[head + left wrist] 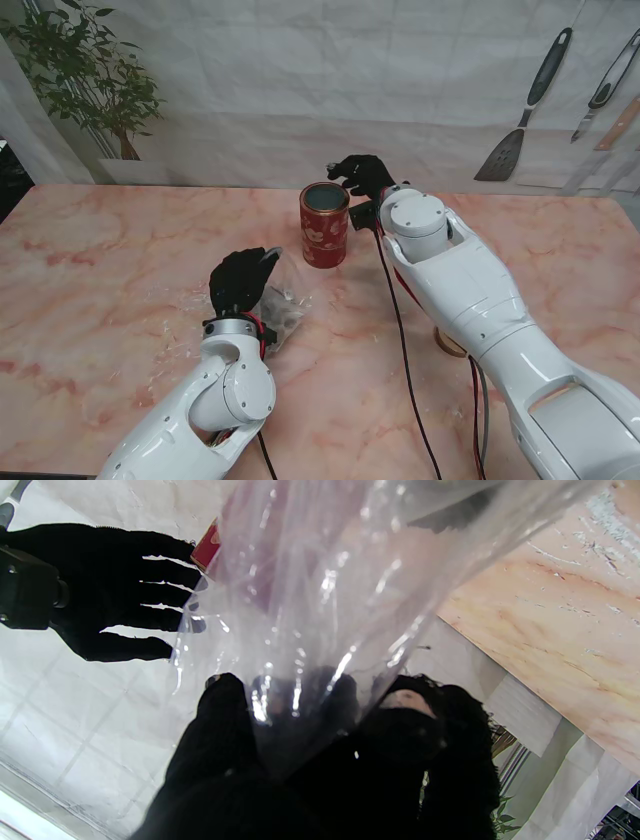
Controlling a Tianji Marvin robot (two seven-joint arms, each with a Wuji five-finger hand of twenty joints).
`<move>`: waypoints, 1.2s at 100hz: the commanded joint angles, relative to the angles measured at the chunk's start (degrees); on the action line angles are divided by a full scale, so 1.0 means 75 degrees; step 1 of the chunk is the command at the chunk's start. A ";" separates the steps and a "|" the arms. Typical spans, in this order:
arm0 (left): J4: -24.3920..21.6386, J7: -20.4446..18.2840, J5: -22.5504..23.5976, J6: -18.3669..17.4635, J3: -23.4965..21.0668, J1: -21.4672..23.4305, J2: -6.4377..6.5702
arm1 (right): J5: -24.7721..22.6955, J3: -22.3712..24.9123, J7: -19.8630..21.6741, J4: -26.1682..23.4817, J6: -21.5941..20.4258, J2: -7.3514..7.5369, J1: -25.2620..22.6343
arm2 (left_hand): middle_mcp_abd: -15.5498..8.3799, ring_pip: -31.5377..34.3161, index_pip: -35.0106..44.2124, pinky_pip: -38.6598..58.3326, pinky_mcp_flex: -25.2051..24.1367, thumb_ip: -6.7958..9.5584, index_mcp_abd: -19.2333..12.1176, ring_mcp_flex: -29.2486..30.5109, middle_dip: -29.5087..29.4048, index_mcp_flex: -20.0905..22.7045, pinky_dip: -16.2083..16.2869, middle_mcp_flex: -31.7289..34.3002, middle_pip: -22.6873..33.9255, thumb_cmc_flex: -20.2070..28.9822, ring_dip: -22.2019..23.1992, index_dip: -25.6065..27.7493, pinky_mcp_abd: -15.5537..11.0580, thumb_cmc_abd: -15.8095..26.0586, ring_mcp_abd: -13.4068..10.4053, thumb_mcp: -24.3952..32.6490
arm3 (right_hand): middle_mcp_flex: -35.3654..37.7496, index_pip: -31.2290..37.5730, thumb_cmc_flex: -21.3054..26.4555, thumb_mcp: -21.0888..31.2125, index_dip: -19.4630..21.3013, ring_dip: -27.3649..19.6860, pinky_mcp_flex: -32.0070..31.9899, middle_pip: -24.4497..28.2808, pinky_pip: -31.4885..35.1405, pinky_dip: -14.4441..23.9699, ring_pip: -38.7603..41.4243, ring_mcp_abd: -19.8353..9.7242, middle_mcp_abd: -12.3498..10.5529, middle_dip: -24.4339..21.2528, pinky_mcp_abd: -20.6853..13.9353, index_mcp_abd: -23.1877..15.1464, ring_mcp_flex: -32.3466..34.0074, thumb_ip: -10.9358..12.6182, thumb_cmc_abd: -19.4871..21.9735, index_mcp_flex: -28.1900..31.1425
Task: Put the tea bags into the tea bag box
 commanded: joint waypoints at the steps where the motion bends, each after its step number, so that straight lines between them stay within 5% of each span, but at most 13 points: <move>1: -0.0061 -0.0099 -0.0004 0.0000 -0.0012 -0.0005 0.0003 | -0.0031 0.0033 0.0092 -0.0055 0.0039 0.0014 -0.0033 | -0.0938 -0.0026 0.0511 0.0725 0.0026 0.0165 0.0025 0.0076 -0.0052 0.0178 0.0031 0.0029 0.0058 0.0778 0.0046 0.0127 -0.0326 0.0403 0.0034 0.0131 | -0.0264 -0.0238 -0.0255 0.0060 0.0417 0.0103 -0.0095 0.0112 0.0032 0.0127 0.0158 -0.0231 -0.0151 0.0051 -0.0281 -0.0003 -0.0110 0.0351 0.0091 -0.0238; 13: -0.0068 -0.0109 -0.0011 0.0033 -0.0021 -0.0012 0.0001 | -0.0280 0.0084 0.0030 -0.0328 0.0195 0.0097 -0.0141 | -0.0924 -0.0026 0.0511 0.0724 0.0024 0.0166 0.0025 0.0076 -0.0051 0.0178 0.0032 0.0028 0.0056 0.0781 0.0047 0.0127 -0.0327 0.0401 0.0034 0.0130 | -0.0286 -0.0300 -0.0228 0.0067 0.0412 0.0115 -0.0088 0.0099 0.0042 0.0143 0.0171 -0.0223 -0.0159 0.0045 -0.0264 -0.0131 -0.0105 0.0333 0.0111 -0.0296; 30: -0.0086 -0.0173 0.0039 0.0060 -0.0040 -0.0011 0.0027 | -0.0584 0.0359 -0.0014 -0.1260 0.0478 0.0322 -0.0631 | -0.0936 -0.0026 0.0511 0.0693 -0.0033 0.0167 0.0025 0.0032 -0.0046 0.0178 0.0032 0.0020 0.0056 0.0780 0.0059 0.0127 -0.0344 0.0401 0.0060 0.0126 | 0.0199 0.0429 0.0207 0.0011 -0.0810 0.0189 0.0129 0.0149 0.0206 0.0237 0.0280 -0.0072 -0.0044 0.0064 -0.0068 -0.0172 0.0271 -0.0474 0.0004 -0.0010; 41: -0.0119 -0.0187 0.0067 0.0113 -0.0051 -0.0018 0.0030 | -0.0667 0.0610 0.0145 -0.1929 0.0598 0.0512 -0.1065 | -0.0947 -0.0016 0.0511 0.0690 -0.0037 0.0167 0.0025 0.0010 -0.0040 0.0178 0.0036 0.0022 0.0061 0.0779 0.0073 0.0127 -0.0345 0.0400 0.0077 0.0123 | 0.0532 0.0742 0.0518 -0.0092 -0.1117 0.0220 0.0259 0.0176 0.0360 0.0265 0.0366 0.0043 0.0025 0.0070 0.0069 -0.0168 0.0520 -0.0663 -0.0051 0.0215; 81: -0.0229 -0.0230 0.0338 0.0361 -0.0029 -0.0100 0.0060 | -0.0441 0.1300 0.1935 -0.3199 -0.0034 0.1226 -0.2409 | -0.0956 0.0125 0.0506 0.0726 -0.0044 0.0162 -0.0004 0.0063 0.0000 0.0206 0.0094 0.0071 0.0092 0.0776 0.0140 0.0123 -0.0428 0.0398 0.0077 0.0100 | 0.1271 0.1209 0.1158 -0.0344 -0.1718 0.0250 0.0522 0.0265 0.0594 0.0298 0.0530 0.0216 0.0122 0.0087 0.0265 -0.0049 0.1008 -0.0694 0.0063 0.0849; 120: -0.0308 -0.0199 0.0505 0.0579 0.0085 -0.0176 0.0041 | 0.0010 0.1336 0.3357 -0.3064 -0.0942 0.1552 -0.2823 | -0.0900 0.1352 0.0489 0.1526 0.0788 0.0177 -0.0074 0.0577 -0.0037 0.0215 0.0044 0.0275 0.0187 0.0731 -0.0153 0.0143 -0.0787 0.0426 -0.0692 0.0034 | 0.1521 0.1159 0.1255 -0.0527 -0.2148 0.0444 0.0638 0.0737 0.1014 0.0496 0.0741 0.0191 0.0139 0.0423 0.0322 0.0001 0.1256 -0.0635 0.0289 0.0903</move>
